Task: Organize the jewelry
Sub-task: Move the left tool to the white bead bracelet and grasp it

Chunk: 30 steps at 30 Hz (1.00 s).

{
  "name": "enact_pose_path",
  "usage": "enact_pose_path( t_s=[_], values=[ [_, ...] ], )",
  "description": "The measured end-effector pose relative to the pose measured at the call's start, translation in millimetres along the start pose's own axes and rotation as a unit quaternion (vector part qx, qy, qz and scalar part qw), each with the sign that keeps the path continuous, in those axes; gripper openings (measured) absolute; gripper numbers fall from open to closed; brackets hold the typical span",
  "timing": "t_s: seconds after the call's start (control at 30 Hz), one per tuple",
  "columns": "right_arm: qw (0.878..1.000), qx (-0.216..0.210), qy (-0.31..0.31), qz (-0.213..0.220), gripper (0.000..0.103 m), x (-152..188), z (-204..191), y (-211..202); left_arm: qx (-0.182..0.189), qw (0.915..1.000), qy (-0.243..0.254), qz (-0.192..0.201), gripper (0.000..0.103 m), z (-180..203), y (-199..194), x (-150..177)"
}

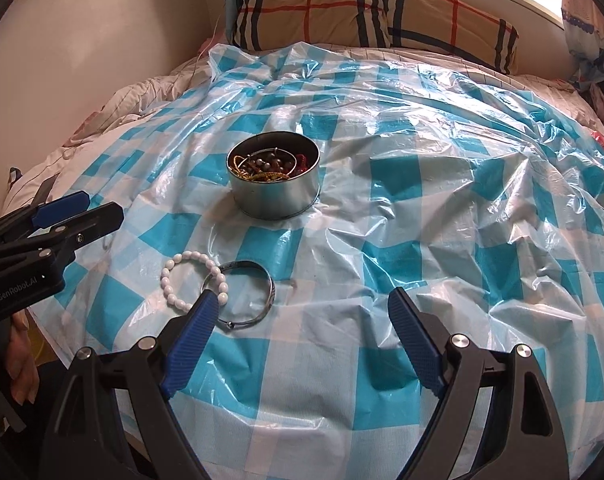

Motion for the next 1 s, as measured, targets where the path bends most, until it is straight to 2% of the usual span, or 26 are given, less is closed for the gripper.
enact_pose_path(
  t_s=[0.27,1.0],
  values=[
    [1.0,-0.002,0.014,0.018,0.083,5,-2,-16,-0.005,0.9999,0.011,-0.003,0.069,2,-13,11],
    [1.0,0.005,-0.003,0.015,0.083,19,-16,-27,-0.009,0.9994,0.033,0.004,0.073,8,-40,21]
  ],
)
Point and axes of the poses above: each gripper's, at about its wrist camera, not at the fingertips, and y roughly the way its jaws point, z to its right, x to its underside, the point moved 7 cm from there along y, roughly the way its jaws point
